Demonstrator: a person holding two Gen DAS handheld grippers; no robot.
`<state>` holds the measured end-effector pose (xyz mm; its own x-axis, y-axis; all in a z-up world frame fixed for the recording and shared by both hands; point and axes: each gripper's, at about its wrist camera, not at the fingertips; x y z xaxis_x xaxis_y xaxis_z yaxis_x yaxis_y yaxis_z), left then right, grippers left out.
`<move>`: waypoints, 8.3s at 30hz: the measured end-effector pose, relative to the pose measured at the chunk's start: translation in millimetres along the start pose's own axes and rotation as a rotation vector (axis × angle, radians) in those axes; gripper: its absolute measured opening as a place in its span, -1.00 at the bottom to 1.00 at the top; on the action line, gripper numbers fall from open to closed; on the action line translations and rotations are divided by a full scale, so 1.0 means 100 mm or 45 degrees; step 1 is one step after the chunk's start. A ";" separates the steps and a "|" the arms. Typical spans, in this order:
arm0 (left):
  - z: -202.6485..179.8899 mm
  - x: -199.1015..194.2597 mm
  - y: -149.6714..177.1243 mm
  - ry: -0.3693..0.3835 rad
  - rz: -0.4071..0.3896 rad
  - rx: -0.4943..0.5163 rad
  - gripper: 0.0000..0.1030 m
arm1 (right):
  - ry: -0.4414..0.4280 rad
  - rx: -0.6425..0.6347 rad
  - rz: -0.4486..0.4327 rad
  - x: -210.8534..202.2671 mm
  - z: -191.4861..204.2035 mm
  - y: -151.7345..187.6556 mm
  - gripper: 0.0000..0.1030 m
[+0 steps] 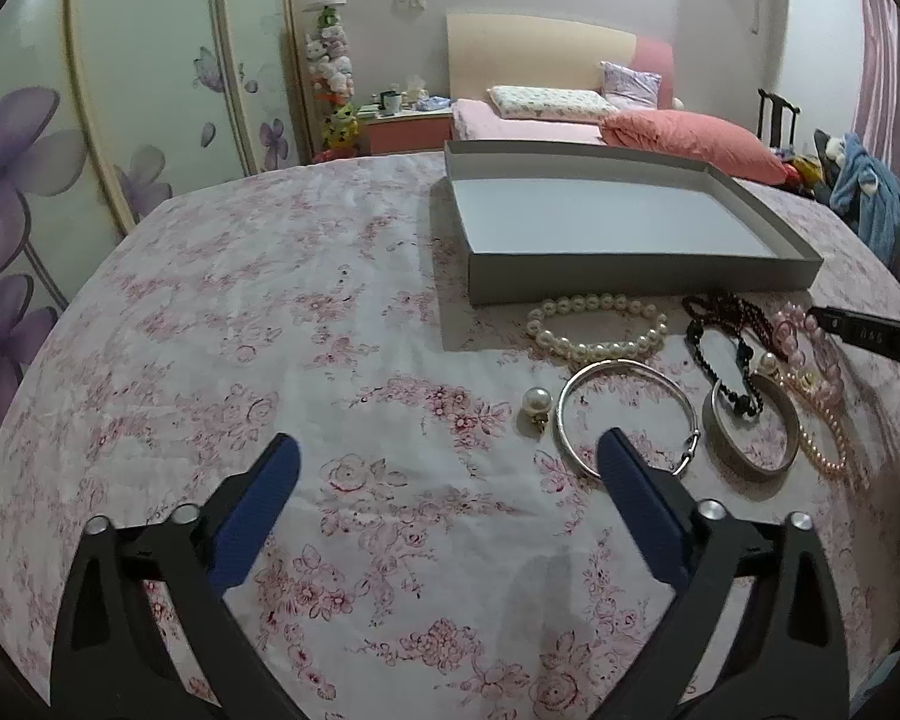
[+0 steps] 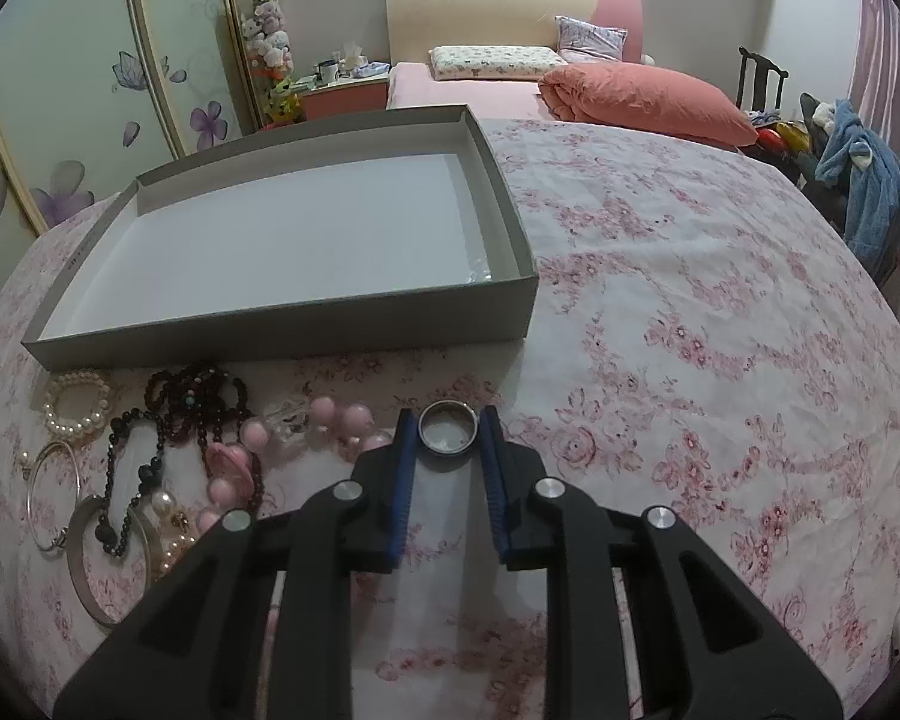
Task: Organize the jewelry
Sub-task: 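Grasp the small silver ring with the right tool while the left tool grasps the pearl stud earring, then carry the ring with the right tool into the gray tray while the left tool drops the earring there, then grasp the pink crystal bracelet with the right tool while the left tool grasps the large silver bangle, then lower the pink bracelet into the tray with the right tool while the left tool places the bangle there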
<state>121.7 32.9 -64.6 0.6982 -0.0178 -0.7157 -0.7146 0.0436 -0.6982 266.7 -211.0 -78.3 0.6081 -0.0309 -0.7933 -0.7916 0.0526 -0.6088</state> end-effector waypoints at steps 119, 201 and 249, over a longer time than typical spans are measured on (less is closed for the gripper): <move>-0.64 0.97 -1.20 0.181 -0.080 -0.059 -0.71 | -0.206 0.042 -0.226 0.25 0.51 -0.86 -0.49; -0.27 0.39 -0.13 0.043 0.153 0.006 0.56 | -0.013 -0.066 -0.017 -0.22 0.16 0.32 -0.53; -0.42 -0.31 -0.18 0.036 -0.289 -0.004 0.43 | -0.194 0.030 -0.428 -1.01 0.20 0.29 -0.55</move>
<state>111.2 -9.0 -30.9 0.8396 -0.0547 -0.5405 -0.5395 0.0320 -0.8414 184.0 -186.3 -15.8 0.8374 0.0988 -0.5376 -0.5454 0.0879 -0.8335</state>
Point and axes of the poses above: each gripper's, at about its wrist camera, not at the fingertips, and x roughly the way its jaws point, z to its left, y to its underside, and after that the axes turned 2 degrees about y, right-handed
